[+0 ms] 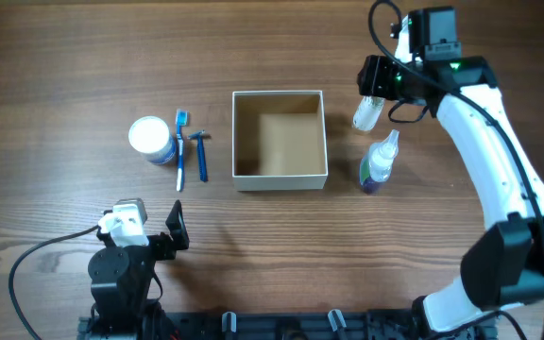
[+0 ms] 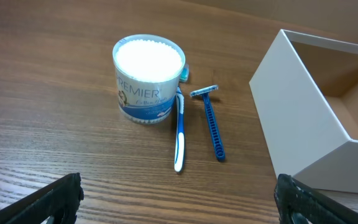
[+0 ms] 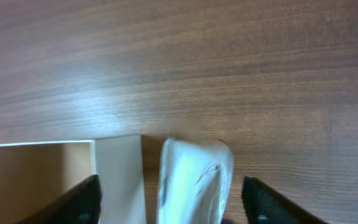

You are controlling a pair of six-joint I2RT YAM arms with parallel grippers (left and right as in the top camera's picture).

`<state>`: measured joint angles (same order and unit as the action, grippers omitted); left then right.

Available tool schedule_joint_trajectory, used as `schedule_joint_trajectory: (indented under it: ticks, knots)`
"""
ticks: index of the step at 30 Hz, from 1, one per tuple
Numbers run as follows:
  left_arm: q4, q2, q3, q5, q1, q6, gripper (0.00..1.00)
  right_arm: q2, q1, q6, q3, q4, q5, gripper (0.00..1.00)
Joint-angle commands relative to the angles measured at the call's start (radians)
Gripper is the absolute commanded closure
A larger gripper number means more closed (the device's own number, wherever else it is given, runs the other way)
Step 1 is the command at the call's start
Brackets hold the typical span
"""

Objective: Pack container
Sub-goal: 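Reach right gripper to the white Pantene tube and grasp it, then carry the tube with right gripper and stand it in the box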

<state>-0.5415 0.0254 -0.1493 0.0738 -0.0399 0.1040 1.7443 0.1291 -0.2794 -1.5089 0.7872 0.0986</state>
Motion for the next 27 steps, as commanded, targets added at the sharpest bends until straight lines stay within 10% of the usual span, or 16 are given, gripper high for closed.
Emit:
schedule_joint_trajectory:
  ticks: [1, 10, 27]
  knots:
    - [0.003, -0.003, 0.002, 0.008, 0.005, 0.009, 0.00, 0.014, 0.002, -0.020, -0.012, 0.003, -0.055, 0.50]
    - [0.003, -0.003, 0.002, 0.008, 0.005, 0.009, 0.00, 0.008, 0.002, -0.015, -0.013, 0.018, -0.059, 0.95]
    - [0.003, -0.003, 0.002, 0.008, 0.005, 0.009, 0.00, -0.352, 0.140, 0.098, -0.087, 0.041, -0.129, 0.96]
